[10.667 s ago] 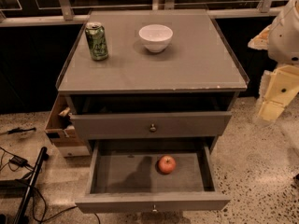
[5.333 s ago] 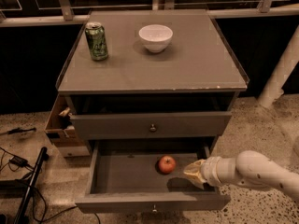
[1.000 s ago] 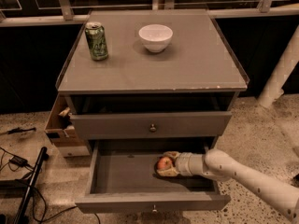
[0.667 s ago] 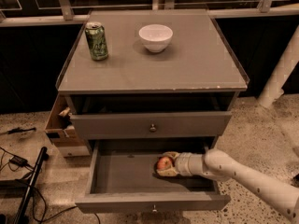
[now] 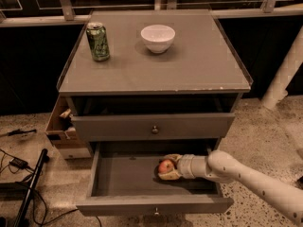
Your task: Pick apple from middle drawer and place on counter
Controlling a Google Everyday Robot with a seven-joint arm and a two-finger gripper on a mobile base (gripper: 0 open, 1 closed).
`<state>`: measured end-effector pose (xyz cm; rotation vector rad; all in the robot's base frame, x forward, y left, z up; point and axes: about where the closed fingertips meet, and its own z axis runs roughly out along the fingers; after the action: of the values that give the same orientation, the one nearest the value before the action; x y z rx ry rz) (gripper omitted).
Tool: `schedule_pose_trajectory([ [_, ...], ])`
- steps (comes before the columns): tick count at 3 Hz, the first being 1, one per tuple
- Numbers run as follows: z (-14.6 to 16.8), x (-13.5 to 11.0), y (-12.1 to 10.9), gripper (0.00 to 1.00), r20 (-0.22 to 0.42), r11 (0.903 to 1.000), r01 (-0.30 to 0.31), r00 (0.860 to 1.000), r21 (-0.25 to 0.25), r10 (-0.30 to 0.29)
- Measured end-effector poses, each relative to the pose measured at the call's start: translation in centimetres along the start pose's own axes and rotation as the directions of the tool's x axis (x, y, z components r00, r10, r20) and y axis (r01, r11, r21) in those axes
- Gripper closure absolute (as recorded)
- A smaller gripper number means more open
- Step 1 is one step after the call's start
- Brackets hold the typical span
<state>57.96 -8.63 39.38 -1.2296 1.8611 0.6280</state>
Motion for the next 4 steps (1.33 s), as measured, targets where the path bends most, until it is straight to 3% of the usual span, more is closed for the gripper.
schedule_pose_trajectory([
  [1,-2.7,-2.4,1.6,1.0,0.005,0.9976,0.034,0.999,-0.06,-0.034],
  [2,-7.1,-6.1,3.4,1.0,-0.018,0.9825,0.09,0.995,-0.163,-0.094],
  [3,-12.6,-12.8,3.7,1.0,-0.021,0.9526,0.188,0.98,-0.24,-0.198],
  [4,-13.7,-13.3,5.6,1.0,-0.022,0.9295,0.197,0.976,-0.312,-0.215],
])
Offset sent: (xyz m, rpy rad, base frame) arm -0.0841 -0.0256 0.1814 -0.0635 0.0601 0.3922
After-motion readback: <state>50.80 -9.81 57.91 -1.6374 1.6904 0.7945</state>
